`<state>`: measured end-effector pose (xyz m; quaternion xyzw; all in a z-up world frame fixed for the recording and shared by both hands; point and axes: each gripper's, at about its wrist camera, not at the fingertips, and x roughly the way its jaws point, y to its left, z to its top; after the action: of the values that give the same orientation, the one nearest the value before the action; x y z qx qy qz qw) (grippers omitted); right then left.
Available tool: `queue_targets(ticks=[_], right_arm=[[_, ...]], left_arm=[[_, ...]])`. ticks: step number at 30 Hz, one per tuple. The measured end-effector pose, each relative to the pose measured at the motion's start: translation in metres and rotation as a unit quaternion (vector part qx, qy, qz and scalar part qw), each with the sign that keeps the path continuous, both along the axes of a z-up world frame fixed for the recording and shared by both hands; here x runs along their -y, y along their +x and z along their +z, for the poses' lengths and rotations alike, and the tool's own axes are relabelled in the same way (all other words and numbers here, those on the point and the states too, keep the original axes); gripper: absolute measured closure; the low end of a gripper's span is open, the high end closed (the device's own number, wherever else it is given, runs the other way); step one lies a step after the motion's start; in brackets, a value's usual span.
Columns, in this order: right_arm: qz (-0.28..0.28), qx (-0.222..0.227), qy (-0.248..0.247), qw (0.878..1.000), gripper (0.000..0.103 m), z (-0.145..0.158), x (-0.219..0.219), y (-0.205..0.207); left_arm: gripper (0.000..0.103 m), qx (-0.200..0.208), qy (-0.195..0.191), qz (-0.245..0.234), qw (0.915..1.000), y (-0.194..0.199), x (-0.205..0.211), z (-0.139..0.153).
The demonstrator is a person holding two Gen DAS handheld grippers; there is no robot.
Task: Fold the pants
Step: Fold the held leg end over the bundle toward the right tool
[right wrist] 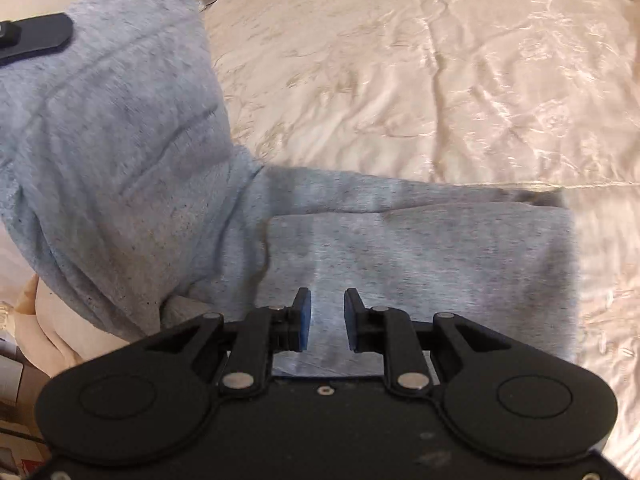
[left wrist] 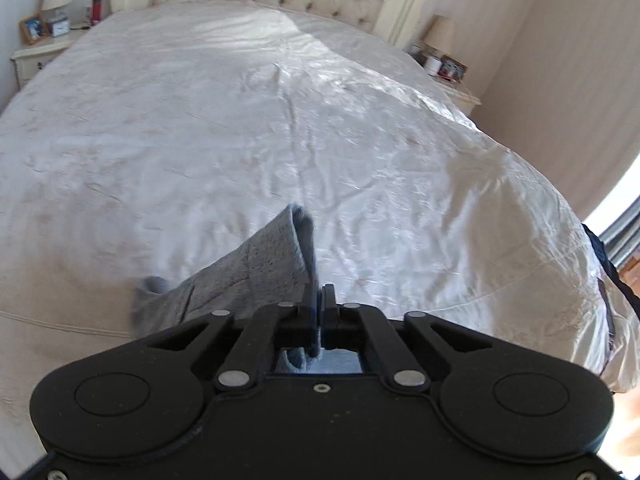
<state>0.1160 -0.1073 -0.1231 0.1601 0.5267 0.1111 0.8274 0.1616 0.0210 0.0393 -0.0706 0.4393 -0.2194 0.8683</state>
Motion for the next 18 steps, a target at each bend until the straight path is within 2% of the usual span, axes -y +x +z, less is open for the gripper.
queue_targets(ticks=[3, 5, 7, 9, 13, 18], right_arm=[[-0.024, -0.012, -0.003, 1.0, 0.082, -0.01, 0.042, -0.013], [-0.04, -0.025, -0.005, 0.999, 0.082, -0.018, 0.073, -0.018], [-0.051, -0.038, -0.006, 0.998, 0.082, -0.025, 0.096, -0.023], [-0.057, -0.049, -0.009, 0.997, 0.082, -0.031, 0.114, -0.027], [-0.062, -0.047, 0.001, 0.997, 0.082, -0.031, 0.14, -0.033], [-0.056, -0.016, 0.028, 0.998, 0.082, -0.016, 0.153, -0.032]], left_arm=[[0.102, -0.047, 0.014, -0.026, 0.9984, 0.001, 0.06, -0.048], [0.103, -0.095, 0.008, -0.035, 0.9949, -0.001, 0.088, -0.082], [0.103, -0.134, 0.004, -0.04, 0.9902, -0.008, 0.105, -0.101], [0.103, -0.128, 0.029, -0.051, 0.99, -0.019, 0.117, -0.105], [0.099, -0.083, 0.075, -0.074, 0.991, -0.039, 0.114, -0.09], [0.094, -0.061, 0.143, -0.036, 0.9872, -0.049, 0.071, -0.093]])
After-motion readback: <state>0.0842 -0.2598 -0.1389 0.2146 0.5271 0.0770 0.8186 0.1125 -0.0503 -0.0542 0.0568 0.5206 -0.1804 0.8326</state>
